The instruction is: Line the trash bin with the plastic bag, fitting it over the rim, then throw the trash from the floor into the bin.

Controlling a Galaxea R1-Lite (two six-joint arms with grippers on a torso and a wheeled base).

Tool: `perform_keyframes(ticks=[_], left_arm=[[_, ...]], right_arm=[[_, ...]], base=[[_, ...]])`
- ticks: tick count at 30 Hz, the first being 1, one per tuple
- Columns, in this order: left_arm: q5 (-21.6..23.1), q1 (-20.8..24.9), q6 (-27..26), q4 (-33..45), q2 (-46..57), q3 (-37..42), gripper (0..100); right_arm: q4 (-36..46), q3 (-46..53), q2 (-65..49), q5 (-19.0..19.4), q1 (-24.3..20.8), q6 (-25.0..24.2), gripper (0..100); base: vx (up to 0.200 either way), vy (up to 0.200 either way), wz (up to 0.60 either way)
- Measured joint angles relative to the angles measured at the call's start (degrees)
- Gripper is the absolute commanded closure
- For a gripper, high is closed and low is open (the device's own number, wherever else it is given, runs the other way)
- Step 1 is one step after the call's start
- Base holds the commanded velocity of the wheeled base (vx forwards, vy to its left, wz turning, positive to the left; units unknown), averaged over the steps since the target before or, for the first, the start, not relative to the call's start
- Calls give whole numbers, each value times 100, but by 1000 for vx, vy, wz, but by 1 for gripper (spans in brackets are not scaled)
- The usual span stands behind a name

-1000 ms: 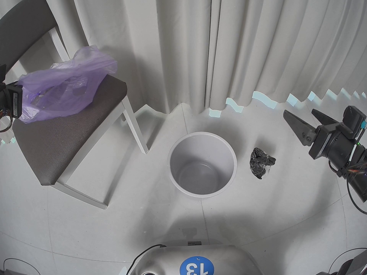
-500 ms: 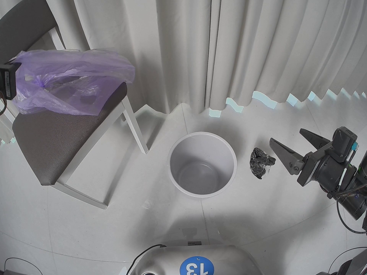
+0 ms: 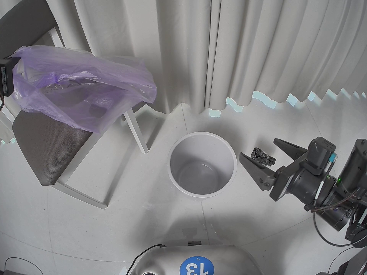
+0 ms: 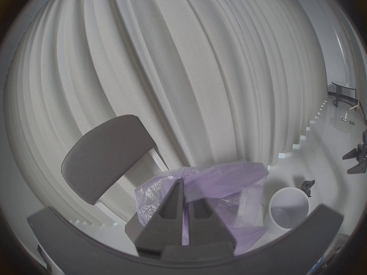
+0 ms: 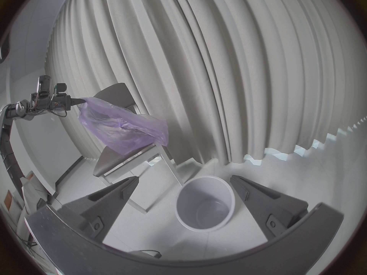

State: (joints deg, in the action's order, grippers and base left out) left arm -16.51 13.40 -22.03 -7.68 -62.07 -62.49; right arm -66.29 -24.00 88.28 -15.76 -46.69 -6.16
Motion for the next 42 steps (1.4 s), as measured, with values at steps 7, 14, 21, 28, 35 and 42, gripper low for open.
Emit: perform_keyframes(ticks=[7,14,21,28,35,42], left_arm=[[0,27,5,18,17,11,100],[1,206,2,82,6,-29,100],[-54,302,-41,119,0,-44,100],[-71,433,-63,297,34,-157,100],[-87,633,-63,519,146,-330,100],[-82,837,-61,547,238,-410,100]], right_arm=[[-1226,-107,1017,-106,-286,4,0],[-1576,-301,1926,-235,-545,0,0],[-1614,-791,2508,-251,-642,-154,0],[-1844,-1392,3078,-364,-711,-244,0],[-1908,-2103,3639,-712,-736,-255,0],[-1913,-2605,4079,-867,-778,-277,0]], base=[[0,0,0],[0,0,0],[0,0,0],[0,0,0],[0,0,0],[0,0,0]])
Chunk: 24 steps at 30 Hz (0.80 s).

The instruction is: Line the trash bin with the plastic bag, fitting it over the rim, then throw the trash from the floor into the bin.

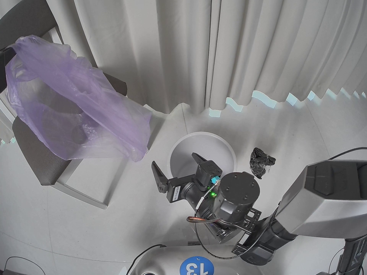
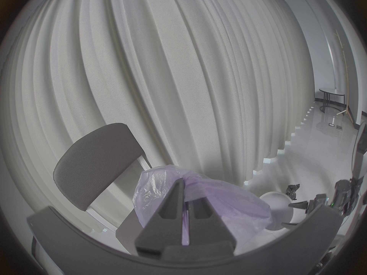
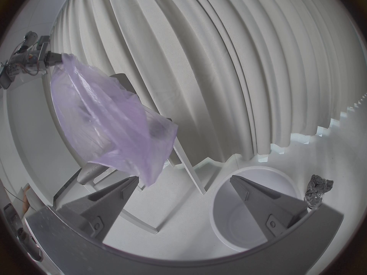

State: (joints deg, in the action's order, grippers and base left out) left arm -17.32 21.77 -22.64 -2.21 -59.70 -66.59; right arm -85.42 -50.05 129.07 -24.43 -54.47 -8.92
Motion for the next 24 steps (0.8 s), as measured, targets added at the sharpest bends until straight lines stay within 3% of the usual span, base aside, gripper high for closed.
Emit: perform_keyframes(ticks=[6,19,24], left_arm=[[2,80,30,-2,46,-9,100],[0,101,39,2,69,-6,100],[0,101,39,2,80,-4,100]], right_arm=[[-6,-149,218,-4,-206,-21,0],[119,-11,522,7,-1281,-108,0],[132,-179,803,-61,-1487,-123,0]], base=[[0,0,0],[0,0,0],[0,0,0]])
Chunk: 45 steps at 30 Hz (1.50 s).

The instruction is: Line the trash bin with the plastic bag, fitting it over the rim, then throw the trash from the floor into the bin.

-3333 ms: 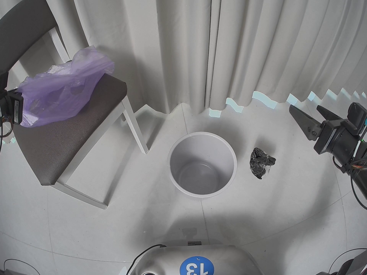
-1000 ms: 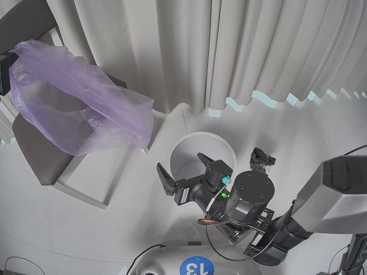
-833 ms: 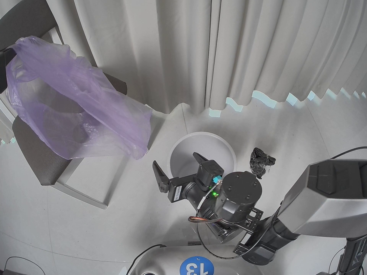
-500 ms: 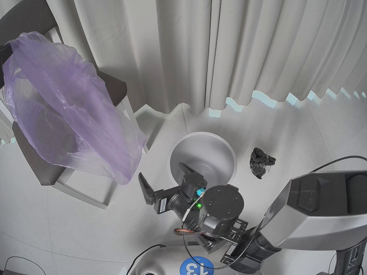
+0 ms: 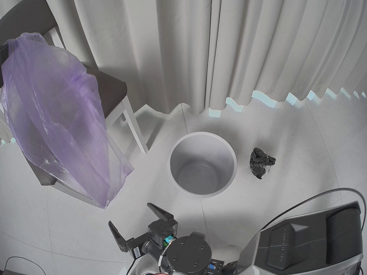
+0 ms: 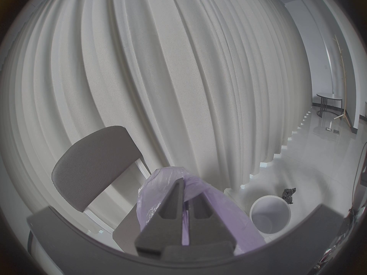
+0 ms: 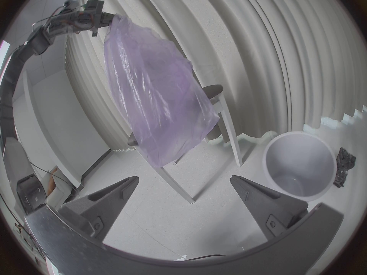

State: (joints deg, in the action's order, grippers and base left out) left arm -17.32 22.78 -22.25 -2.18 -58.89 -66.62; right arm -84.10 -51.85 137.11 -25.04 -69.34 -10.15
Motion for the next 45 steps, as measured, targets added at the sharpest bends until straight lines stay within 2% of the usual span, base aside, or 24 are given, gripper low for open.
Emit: perform_keyframes(ticks=[7,16,38,45], left_arm=[[0,-2,0,11,49,39,100],[4,0,2,27,132,85,100],[4,-11,-11,13,234,210,100],[2,-11,-39,11,247,183,100]], right_arm=[[218,-818,440,-329,-83,-32,0],[468,-1612,581,-430,85,-93,0],[552,-1727,391,-451,564,-210,0],[544,-1664,390,-572,855,-240,0]], base=[[0,0,0],[0,0,0],[0,0,0],[0,0,0]])
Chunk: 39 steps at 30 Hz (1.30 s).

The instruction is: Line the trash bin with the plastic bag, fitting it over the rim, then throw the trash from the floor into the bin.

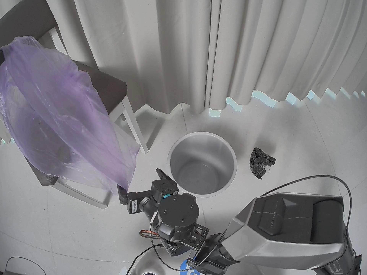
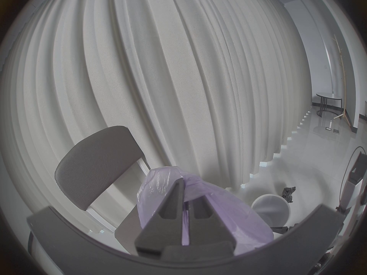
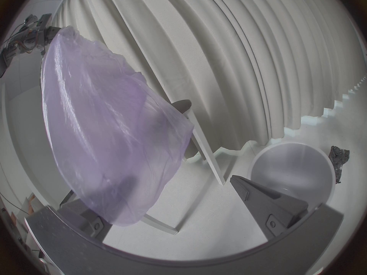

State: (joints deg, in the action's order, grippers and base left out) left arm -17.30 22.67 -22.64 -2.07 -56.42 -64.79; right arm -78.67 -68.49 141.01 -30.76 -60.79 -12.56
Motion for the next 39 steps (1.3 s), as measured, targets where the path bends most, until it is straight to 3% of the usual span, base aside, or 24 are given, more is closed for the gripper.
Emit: perform_keyframes(ticks=[18,36,37,39], left_arm=[[0,0,0,-2,20,27,100],[0,-22,-5,-2,5,38,100],[1,-24,-2,-2,5,38,100],[1,-27,-2,-2,2,38,100]], right_arm=[[-150,223,-308,-15,507,2,0],[-145,206,-556,18,558,7,0],[-145,206,-556,18,556,7,100],[-145,206,-556,22,553,9,100]], base=[[0,0,0],[0,0,0],[0,0,0],[0,0,0]])
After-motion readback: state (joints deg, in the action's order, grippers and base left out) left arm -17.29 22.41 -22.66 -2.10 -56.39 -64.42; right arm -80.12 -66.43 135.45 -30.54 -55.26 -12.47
